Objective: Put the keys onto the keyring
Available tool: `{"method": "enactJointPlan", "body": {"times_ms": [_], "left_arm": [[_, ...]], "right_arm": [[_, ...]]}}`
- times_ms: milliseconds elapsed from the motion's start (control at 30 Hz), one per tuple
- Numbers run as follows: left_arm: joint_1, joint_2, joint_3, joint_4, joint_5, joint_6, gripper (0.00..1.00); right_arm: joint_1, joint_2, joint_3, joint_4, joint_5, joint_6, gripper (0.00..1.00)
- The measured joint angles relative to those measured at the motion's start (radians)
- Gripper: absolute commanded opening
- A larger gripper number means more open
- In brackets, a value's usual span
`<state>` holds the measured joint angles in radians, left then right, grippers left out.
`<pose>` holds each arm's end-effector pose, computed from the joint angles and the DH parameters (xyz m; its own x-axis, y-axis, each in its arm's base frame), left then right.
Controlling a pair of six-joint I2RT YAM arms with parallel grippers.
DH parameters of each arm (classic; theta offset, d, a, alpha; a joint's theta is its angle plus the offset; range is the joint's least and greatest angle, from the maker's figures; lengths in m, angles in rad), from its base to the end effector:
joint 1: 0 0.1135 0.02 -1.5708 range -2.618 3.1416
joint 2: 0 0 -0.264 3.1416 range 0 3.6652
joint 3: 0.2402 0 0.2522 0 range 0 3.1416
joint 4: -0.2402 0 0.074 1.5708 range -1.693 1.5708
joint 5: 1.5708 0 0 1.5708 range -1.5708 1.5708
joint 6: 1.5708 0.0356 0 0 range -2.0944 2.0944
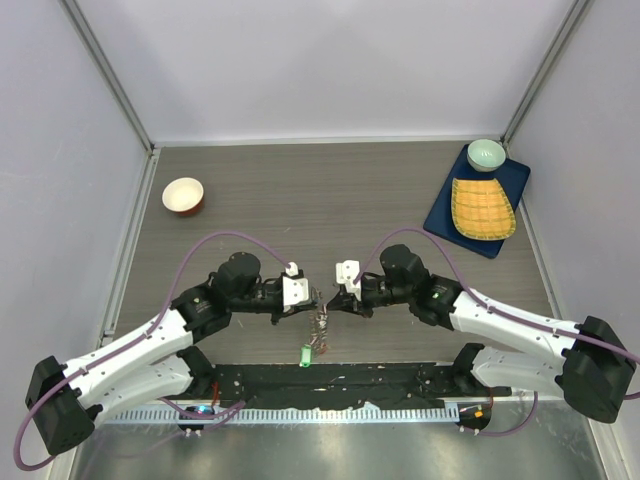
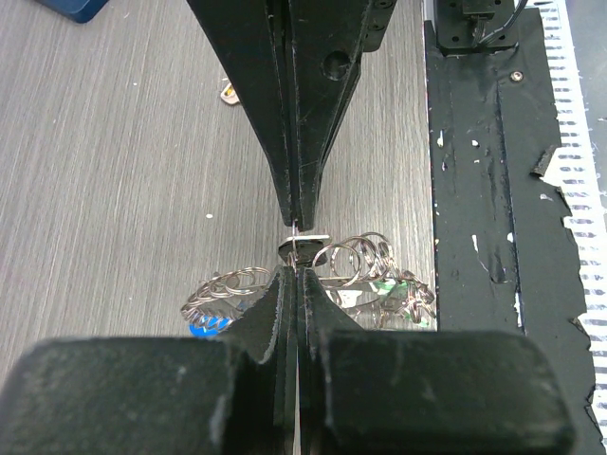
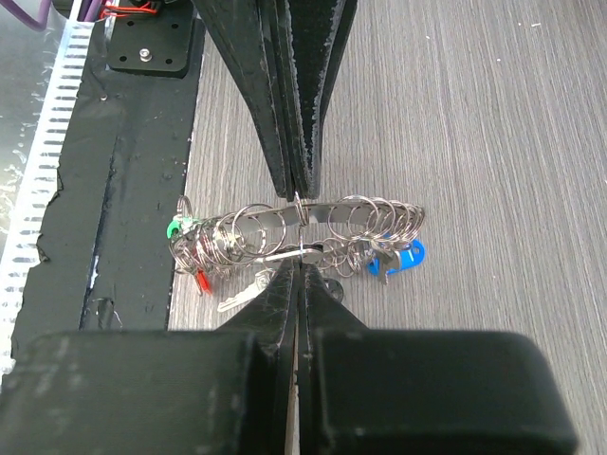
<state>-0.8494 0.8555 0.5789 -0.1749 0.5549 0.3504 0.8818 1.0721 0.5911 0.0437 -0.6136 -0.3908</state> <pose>0.1132 -0.1571 0.2581 0.0559 0.3782 -0.9240 0.9924 0.0804 0.0930 0.1317 0.1922 0.2415 0.1178 -0.3469 -0.9305 -0.9927 -0.0162 -0.1196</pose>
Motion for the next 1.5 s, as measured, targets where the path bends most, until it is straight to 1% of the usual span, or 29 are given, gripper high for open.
{"method": "enactJointPlan", "body": {"times_ms": [500, 1500], "left_arm": [[0.0, 0.0, 0.0, 0.0, 0.006, 0.0, 0.0], [0.0, 0.007, 0.0, 0.002, 0.006, 0.0, 0.0]], "right_arm": [[0.0, 0.0, 0.0, 0.0, 0.025, -0.001, 0.01], [0.0, -0.016, 0.0, -0.008, -0.003, -0.023, 0.01]]}}
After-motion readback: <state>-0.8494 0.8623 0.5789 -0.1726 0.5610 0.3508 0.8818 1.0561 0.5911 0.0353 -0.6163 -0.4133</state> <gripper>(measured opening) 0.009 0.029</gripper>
